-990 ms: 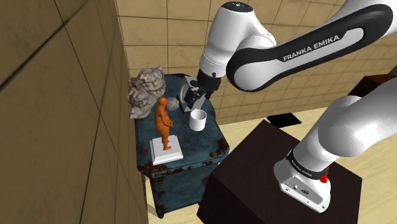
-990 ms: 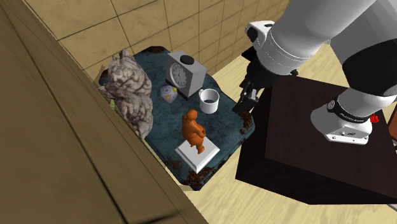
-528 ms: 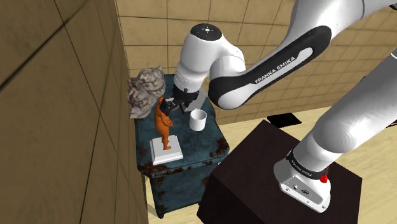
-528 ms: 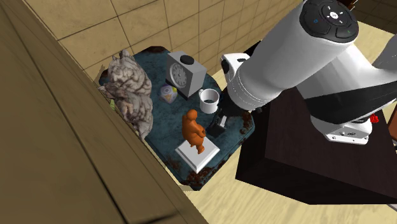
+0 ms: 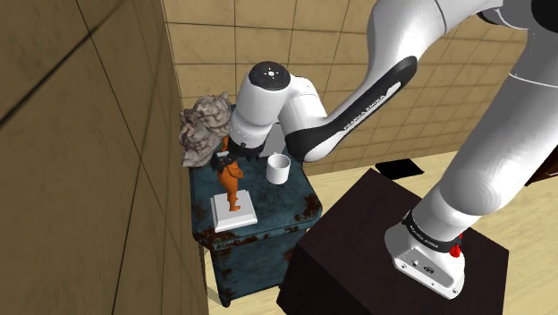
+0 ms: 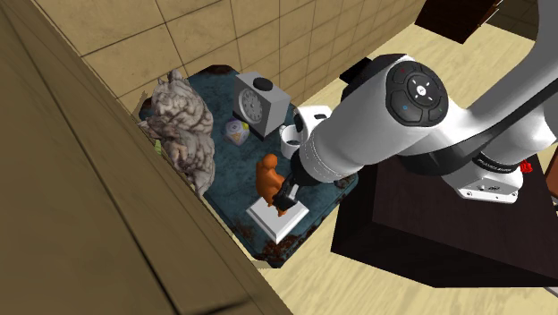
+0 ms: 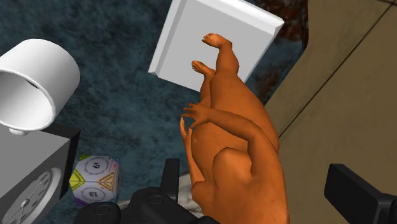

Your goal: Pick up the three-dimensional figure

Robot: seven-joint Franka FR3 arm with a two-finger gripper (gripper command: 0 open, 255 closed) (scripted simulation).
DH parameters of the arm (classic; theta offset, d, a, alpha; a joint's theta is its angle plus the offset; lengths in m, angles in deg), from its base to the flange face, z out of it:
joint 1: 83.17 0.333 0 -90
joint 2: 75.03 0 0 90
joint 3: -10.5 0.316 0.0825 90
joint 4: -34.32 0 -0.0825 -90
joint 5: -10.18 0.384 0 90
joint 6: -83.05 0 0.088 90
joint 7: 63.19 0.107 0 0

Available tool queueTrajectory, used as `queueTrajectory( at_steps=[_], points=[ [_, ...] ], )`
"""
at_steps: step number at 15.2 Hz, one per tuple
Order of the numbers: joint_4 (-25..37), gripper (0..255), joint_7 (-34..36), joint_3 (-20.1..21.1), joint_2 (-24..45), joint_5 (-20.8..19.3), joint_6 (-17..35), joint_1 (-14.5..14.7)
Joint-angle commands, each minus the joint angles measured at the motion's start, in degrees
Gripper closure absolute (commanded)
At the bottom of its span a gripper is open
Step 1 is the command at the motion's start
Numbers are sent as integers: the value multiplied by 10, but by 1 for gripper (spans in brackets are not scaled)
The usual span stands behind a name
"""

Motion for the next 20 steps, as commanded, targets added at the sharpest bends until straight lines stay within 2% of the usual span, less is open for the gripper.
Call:
queueTrajectory(
  at_steps=[1,4,5,14,20],
  points=[
    [4,0,27,-10,18,-33,4,8],
    [6,0,46,-19,30,-57,7,14],
    [5,255,43,-17,29,-54,7,13],
    [6,255,46,-18,30,-57,7,14],
    [1,255,-28,12,-18,35,-8,-8]
  ],
)
